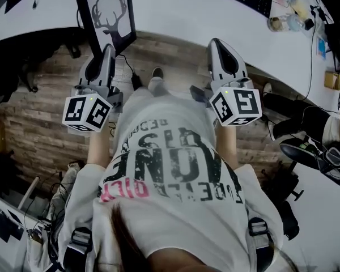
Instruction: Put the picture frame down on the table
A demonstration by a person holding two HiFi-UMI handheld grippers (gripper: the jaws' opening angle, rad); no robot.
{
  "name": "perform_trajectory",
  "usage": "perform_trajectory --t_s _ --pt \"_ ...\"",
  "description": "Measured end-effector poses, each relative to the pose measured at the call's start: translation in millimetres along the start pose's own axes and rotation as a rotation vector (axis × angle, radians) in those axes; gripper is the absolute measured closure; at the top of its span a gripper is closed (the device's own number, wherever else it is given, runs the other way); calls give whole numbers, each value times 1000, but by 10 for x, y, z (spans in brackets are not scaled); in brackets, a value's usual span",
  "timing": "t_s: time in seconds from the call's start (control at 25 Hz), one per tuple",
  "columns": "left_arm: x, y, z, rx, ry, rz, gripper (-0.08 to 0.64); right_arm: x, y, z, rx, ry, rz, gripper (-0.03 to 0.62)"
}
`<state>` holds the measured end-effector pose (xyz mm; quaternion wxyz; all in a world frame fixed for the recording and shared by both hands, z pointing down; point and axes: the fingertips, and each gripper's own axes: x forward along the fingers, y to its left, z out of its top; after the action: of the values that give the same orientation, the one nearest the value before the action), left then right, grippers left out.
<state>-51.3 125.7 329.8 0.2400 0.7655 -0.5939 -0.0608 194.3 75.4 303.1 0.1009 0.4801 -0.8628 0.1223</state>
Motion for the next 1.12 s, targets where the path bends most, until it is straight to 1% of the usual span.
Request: perform_trajectory --t_s 0.2,0.48,0.64,0.88,1.12 --pt "100 63 64 -22 -21 27 540 118 -99 -10 3 21 10 592" --pt "181 145 183 -29 -34 29 540 296 -46 68 0 14 21 592" --pt "275 195 198 -35 -22 26 540 400 -36 118 11 4 17 592" --pt "451 351 308 -47 13 -5 540 596 15 141 42 22 -24 592" --pt "725 596 526 -41 50 -64 540 921 61 238 67 31 -80 592"
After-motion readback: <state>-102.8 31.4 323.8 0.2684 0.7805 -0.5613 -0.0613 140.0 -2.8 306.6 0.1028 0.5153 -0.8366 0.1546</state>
